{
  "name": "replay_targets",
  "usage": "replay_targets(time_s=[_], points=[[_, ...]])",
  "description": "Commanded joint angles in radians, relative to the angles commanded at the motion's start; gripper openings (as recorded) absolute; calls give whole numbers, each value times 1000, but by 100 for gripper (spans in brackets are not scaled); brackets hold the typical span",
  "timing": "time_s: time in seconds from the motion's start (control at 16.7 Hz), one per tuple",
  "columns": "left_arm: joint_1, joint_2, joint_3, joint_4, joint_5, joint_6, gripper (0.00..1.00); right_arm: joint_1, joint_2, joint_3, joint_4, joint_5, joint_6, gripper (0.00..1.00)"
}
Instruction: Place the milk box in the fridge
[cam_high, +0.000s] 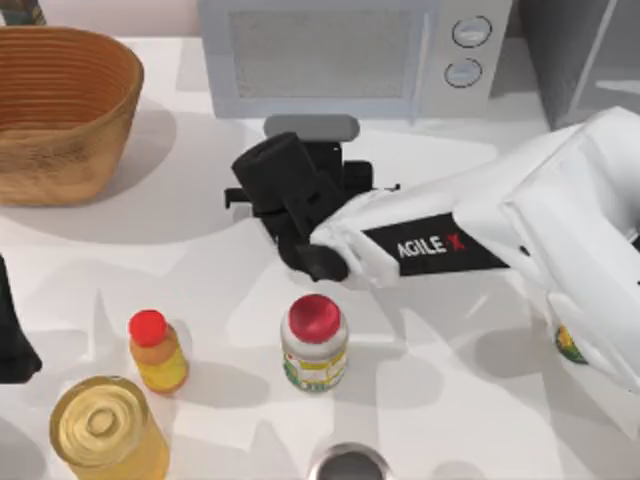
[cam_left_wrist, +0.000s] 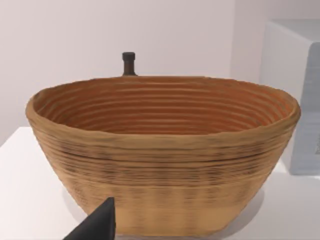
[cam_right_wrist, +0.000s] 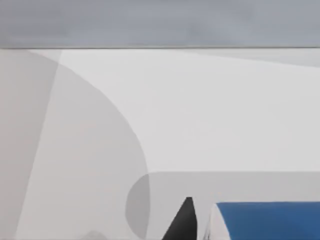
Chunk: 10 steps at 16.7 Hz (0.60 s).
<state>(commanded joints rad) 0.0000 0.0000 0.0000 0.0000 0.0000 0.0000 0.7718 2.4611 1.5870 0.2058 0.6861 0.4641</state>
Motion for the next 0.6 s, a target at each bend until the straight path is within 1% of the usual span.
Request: replay_targets(time_s=[0.24, 0.6], points=[[0, 0, 0, 0, 0, 0, 100, -3, -14, 10, -15, 0, 1, 0], [0, 0, 0, 0, 0, 0, 100, -3, -113, 102, -208, -2, 0, 0]])
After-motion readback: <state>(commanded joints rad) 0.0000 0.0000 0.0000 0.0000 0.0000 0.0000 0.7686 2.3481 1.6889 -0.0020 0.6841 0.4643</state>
